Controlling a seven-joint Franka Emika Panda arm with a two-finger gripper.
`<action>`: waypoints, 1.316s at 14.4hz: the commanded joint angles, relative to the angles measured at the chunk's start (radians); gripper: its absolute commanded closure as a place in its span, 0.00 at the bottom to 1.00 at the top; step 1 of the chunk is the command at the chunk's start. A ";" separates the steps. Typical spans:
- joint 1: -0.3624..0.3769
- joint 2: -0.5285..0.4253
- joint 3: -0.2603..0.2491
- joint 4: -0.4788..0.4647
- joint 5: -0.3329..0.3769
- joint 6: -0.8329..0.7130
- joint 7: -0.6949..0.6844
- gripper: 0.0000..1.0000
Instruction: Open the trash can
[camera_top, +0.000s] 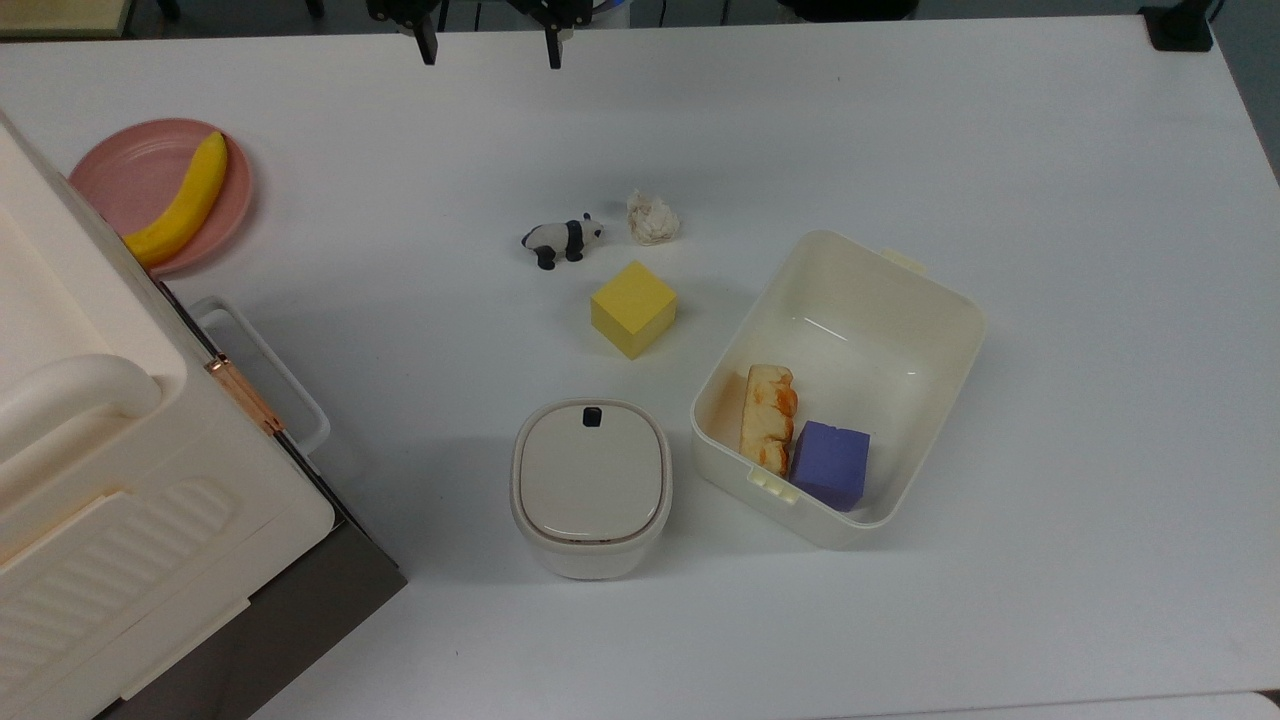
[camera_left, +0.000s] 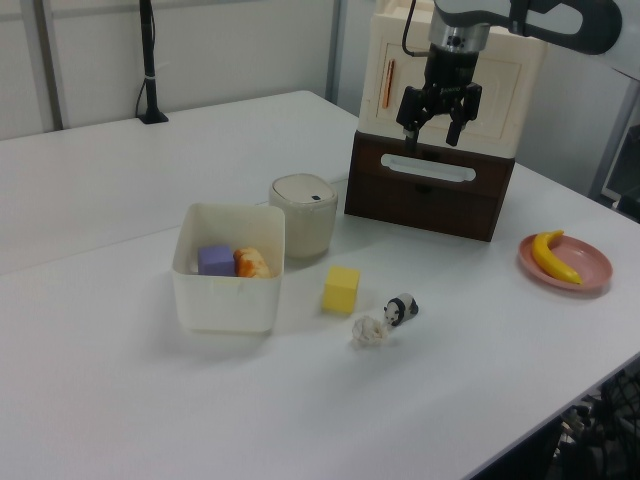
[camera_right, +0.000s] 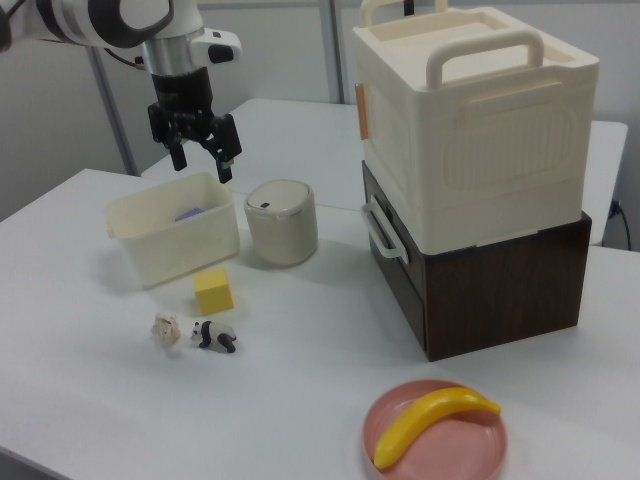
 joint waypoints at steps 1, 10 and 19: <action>0.010 -0.038 -0.001 -0.042 -0.005 0.017 0.019 0.00; 0.013 -0.035 0.000 -0.042 -0.002 0.017 0.009 0.00; 0.015 -0.021 0.000 -0.062 -0.003 0.029 -0.072 0.68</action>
